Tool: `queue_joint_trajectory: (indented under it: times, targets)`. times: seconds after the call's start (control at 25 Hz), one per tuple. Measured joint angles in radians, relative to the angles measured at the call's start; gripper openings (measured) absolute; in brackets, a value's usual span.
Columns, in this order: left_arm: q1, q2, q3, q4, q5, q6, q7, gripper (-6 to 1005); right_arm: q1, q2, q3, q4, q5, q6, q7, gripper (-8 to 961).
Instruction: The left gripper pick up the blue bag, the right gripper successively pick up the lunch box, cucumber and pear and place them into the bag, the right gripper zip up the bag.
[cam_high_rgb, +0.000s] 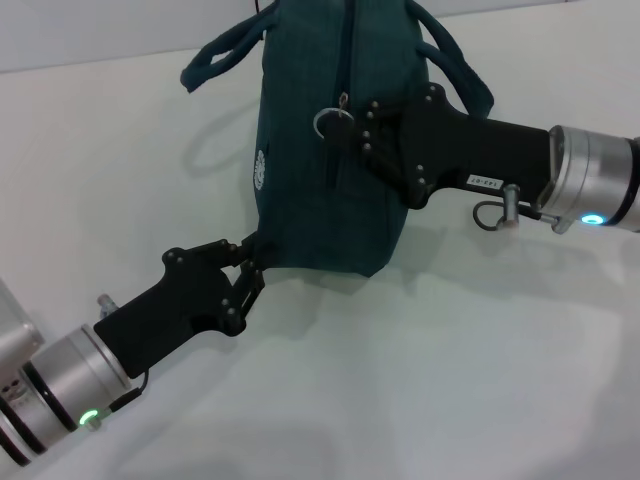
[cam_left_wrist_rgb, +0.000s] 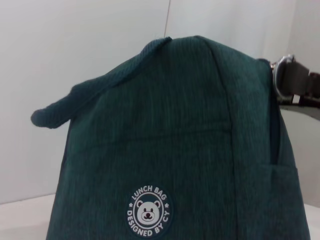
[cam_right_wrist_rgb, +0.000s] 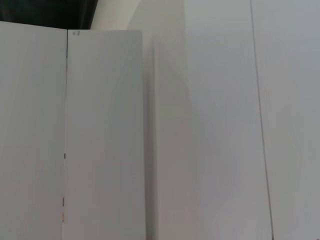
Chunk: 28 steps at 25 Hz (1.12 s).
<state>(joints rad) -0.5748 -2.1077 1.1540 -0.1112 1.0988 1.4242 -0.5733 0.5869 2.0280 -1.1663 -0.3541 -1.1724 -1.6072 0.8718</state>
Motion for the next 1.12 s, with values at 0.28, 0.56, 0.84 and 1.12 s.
queue_joint_trajectory:
  times: [0.28,0.56,0.84,1.12]
  targets:
    - [0.001,0.0,-0.002,0.007,-0.005,0.02,0.0,111,-0.011,0.0,-0.002,0.005,0.001,-0.011,0.006,11]
    - [0.008,0.0,0.004,0.016,-0.001,0.023,-0.003,77,-0.013,0.0,-0.003,0.008,0.016,-0.016,0.008,11]
    - [0.05,0.0,0.008,0.05,0.005,0.026,-0.002,77,-0.02,0.0,-0.006,0.02,0.073,-0.046,0.002,11]
    - [0.046,0.0,0.009,0.05,0.02,0.013,-0.007,76,-0.033,0.0,0.002,0.044,0.161,-0.046,0.0,11]
